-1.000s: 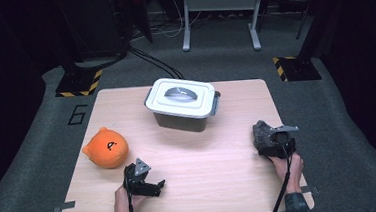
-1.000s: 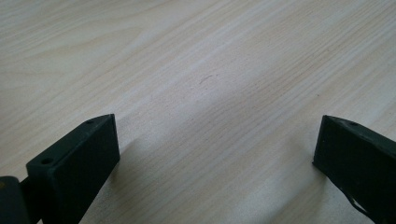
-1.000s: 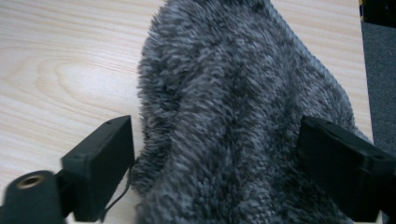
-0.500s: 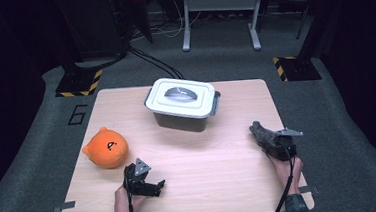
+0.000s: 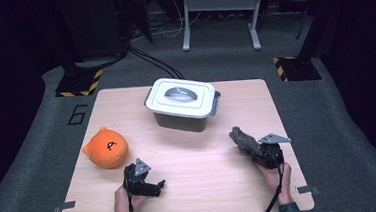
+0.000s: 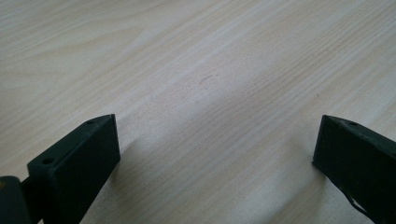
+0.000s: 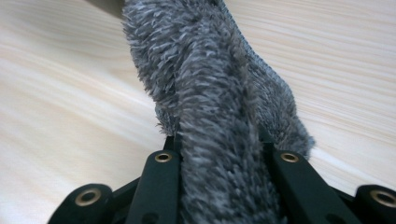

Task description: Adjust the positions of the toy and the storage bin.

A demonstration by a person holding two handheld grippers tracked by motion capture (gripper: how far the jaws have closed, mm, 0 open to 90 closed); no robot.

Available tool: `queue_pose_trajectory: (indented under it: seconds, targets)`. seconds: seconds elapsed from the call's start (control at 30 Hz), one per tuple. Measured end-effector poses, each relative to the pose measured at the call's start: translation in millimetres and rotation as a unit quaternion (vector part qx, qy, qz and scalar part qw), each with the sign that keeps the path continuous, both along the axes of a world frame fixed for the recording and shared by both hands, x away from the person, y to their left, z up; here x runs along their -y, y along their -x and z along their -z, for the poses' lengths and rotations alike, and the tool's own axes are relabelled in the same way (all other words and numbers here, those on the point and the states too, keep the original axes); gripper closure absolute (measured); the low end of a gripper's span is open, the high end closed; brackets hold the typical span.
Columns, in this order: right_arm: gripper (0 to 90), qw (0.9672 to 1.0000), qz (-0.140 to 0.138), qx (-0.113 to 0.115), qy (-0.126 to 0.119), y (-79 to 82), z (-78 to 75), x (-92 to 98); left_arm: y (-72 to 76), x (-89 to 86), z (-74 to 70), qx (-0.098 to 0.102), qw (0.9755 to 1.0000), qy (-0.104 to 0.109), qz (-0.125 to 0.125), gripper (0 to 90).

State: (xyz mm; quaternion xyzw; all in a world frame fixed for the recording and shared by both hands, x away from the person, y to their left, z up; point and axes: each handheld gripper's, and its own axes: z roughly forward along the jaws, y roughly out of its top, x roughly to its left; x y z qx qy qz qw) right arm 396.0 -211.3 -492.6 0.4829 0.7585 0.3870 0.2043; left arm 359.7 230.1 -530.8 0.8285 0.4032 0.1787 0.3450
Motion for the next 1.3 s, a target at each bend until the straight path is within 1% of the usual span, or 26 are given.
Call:
queue_pose_trajectory:
  seconds: [0.07,0.2,0.27,0.37,0.47,0.63,0.67,0.7,0.83,0.87,0.9,0.93,0.97,1.0,1.03,1.07,1.1,1.13,1.17,1.2,1.23,1.27,1.3]
  targets:
    - [72.1,0.9998,-0.021,0.003,0.004,3.0,-1.1,-10.3,0.0,0.0,0.0,0.000,1.0000,0.000,0.000,0.0]
    - [72.0,0.9984,-0.056,-0.003,-0.003,9.9,-1.0,-33.2,0.0,0.0,0.0,0.000,1.0000,0.000,0.000,0.0]
    - [71.8,0.9972,-0.075,-0.009,-0.003,13.0,0.1,-45.2,0.0,0.0,0.0,0.000,1.0000,0.000,0.000,0.0]
    - [71.6,0.9946,-0.103,-0.011,0.002,16.2,2.6,-63.1,0.0,0.0,0.0,0.000,1.0000,0.000,0.000,0.0]
    - [71.5,0.9924,-0.123,-0.014,0.002,16.6,5.6,-80.0,0.0,-0.1,0.0,0.000,1.0000,0.000,0.000,0.0]
    - [71.1,0.9893,-0.144,-0.020,0.005,15.3,9.1,-99.0,0.0,0.0,0.0,0.000,1.0000,0.000,0.000,0.0]
    - [70.9,0.9888,-0.147,-0.024,0.006,15.5,9.6,-103.1,0.0,-0.1,0.0,0.000,1.0000,0.000,0.001,0.0]
    - [70.9,0.9876,-0.155,-0.023,0.012,14.7,10.2,-108.0,0.0,0.0,0.0,0.000,1.0000,0.000,0.000,0.0]
    - [70.2,0.9859,-0.165,-0.024,0.015,12.6,10.9,-120.2,0.1,0.0,0.0,0.000,1.0000,0.000,0.000,0.0]
    - [69.9,0.9847,-0.172,-0.023,0.017,11.3,11.1,-124.2,0.1,0.0,0.0,0.000,1.0000,0.000,0.000,0.0]
    - [69.7,0.9844,-0.173,-0.024,0.016,10.9,11.2,-126.4,0.1,0.0,0.0,0.000,1.0000,0.000,0.000,0.0]
    - [69.2,0.9834,-0.179,-0.024,0.020,9.6,12.0,-130.6,0.1,-0.1,0.0,0.000,1.0000,0.000,0.000,0.0]
    - [68.3,0.9832,-0.179,-0.024,0.025,8.7,12.6,-133.1,0.1,0.0,0.0,0.000,1.0000,0.000,0.000,0.0]
    - [67.4,0.9821,-0.185,-0.028,0.022,7.1,14.2,-136.6,0.1,0.0,0.0,0.000,1.0000,0.000,0.000,0.0]
    - [65.6,0.9809,-0.190,-0.032,0.023,5.9,15.8,-139.8,0.2,-0.1,0.0,0.000,1.0000,0.000,0.000,0.0]
    - [61.1,0.9799,-0.193,-0.037,0.033,3.5,18.6,-143.5,0.2,-0.1,0.0,0.000,1.0000,0.000,-0.001,0.0]
    - [58.2,0.9799,-0.193,-0.045,0.028,2.9,19.9,-145.0,0.3,-0.1,0.0,0.000,1.0000,0.000,-0.001,0.0]
    - [55.4,0.9793,-0.194,-0.049,0.028,2.4,20.2,-145.2,0.3,-0.1,0.0,0.001,1.0000,0.000,-0.001,0.0]
    - [50.7,0.9793,-0.195,-0.047,0.028,2.0,20.0,-144.9,0.3,-0.1,0.0,0.001,1.0000,0.000,-0.001,0.0]
    - [42.1,0.9791,-0.197,-0.047,0.024,1.8,18.7,-143.9,0.3,-0.1,0.0,0.000,1.0000,0.000,-0.001,0.0]
    - [36.1,0.9796,-0.194,-0.049,0.021,2.1,16.6,-142.5,0.2,-0.3,0.0,0.001,1.0000,-0.001,-0.001,0.0]
    - [31.0,0.9798,-0.194,-0.046,0.015,3.1,14.3,-140.9,0.3,-0.2,0.0,0.000,1.0000,0.000,-0.001,0.0]
    - [25.6,0.9797,-0.196,-0.041,0.013,4.3,11.1,-138.7,0.3,-0.1,0.0,0.001,1.0000,0.000,-0.002,0.0]
